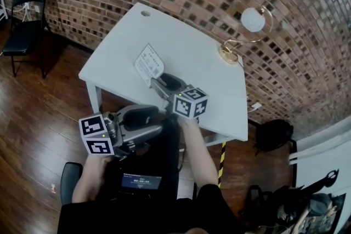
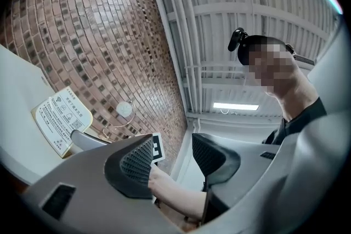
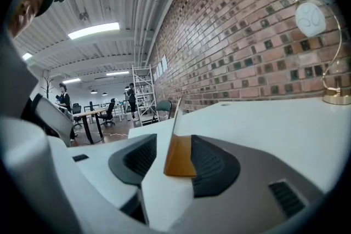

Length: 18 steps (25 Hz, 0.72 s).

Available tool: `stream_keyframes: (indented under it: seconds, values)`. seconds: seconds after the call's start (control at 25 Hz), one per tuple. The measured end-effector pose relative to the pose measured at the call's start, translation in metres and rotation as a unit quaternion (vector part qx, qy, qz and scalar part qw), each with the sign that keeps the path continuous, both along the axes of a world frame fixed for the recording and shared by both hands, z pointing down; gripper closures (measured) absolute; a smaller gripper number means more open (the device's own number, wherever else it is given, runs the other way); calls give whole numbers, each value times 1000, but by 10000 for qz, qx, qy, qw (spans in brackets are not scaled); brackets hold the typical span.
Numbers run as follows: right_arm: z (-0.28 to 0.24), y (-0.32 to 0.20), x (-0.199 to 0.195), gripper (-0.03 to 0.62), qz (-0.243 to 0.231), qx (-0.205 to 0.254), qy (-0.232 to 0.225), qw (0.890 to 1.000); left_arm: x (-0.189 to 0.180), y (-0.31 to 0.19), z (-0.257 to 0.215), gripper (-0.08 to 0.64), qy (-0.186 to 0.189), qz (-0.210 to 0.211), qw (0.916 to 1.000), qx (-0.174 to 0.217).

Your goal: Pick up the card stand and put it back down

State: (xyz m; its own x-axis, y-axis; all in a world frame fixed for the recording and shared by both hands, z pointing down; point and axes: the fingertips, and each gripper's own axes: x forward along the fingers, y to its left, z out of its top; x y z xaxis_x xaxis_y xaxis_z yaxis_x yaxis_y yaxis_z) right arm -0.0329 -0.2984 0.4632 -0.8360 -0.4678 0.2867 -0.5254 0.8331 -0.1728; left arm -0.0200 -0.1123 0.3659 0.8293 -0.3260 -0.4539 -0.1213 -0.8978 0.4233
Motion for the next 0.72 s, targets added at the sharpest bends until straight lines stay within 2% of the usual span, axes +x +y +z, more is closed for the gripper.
stream_keyframes:
  seconds: [0.24,0.32,0.36,0.52,0.72]
  values:
    - [7,-23,-33,373,-302,-206,216,9991,-10,-16,0,345,-3,-87,10000,38]
    - [8,-24,-41,414,-508,-241,256,9981,-10,-19,-1,345,-10,-119,9999,60]
    - [8,-24,-43,471,-619,-267,231,9975,-11,-20,-1,345,-10,-139,9999,66]
    - [2,-19,-33,559,-1098,-378,3,9932,-11,-24,2,345,-33,-186,9998,36]
    - [-13,-19,-10,569,-1767,-743,-565,9798,-9,-29,6,345,-90,-137,9999,-30]
